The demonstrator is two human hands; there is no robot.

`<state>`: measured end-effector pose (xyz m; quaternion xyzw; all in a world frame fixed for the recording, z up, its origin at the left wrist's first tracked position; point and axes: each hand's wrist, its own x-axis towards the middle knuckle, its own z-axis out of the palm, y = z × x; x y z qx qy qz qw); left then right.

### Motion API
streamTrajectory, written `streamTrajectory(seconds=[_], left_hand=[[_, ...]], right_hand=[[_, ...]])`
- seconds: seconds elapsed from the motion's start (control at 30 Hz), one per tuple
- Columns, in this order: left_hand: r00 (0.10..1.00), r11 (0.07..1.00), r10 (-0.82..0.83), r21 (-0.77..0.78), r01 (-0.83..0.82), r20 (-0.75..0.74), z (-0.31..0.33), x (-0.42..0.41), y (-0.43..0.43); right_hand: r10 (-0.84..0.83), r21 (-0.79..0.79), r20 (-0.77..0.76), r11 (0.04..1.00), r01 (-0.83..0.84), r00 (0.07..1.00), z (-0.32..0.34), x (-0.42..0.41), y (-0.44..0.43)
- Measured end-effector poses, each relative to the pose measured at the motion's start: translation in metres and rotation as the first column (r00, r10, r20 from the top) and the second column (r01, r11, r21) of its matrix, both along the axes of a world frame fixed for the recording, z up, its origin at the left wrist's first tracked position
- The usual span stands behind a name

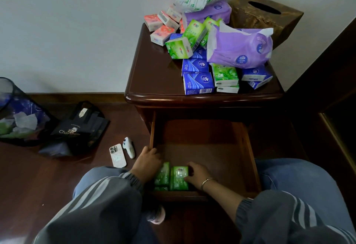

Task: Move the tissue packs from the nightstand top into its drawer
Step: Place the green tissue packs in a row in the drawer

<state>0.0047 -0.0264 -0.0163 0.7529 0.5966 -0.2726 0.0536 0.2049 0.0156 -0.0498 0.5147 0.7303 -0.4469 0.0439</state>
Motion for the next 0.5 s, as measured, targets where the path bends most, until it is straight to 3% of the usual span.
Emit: streamTrajectory(seconds=[0.13, 0.23, 0.5], left_hand=[[0.995, 0.980, -0.093, 0.178, 0.089, 0.016, 0.001, 0.005, -0.004], [0.991, 0.998, -0.048, 0.052, 0.042, 0.123, -0.011, 0.012, -0.007], [0.990, 0.995, -0.028, -0.096, 0.042, 0.139, -0.006, 0.010, -0.007]], right_hand=[[0.042, -0.009, 0.018, 0.999, -0.042, 0.999, 0.002, 0.002, 0.000], [0.080, -0.013, 0.029, 0.997, -0.079, 0.996, 0.005, 0.001, 0.000], [0.196, -0.209, 0.027, 0.960, -0.187, 0.980, 0.009, -0.004, -0.010]])
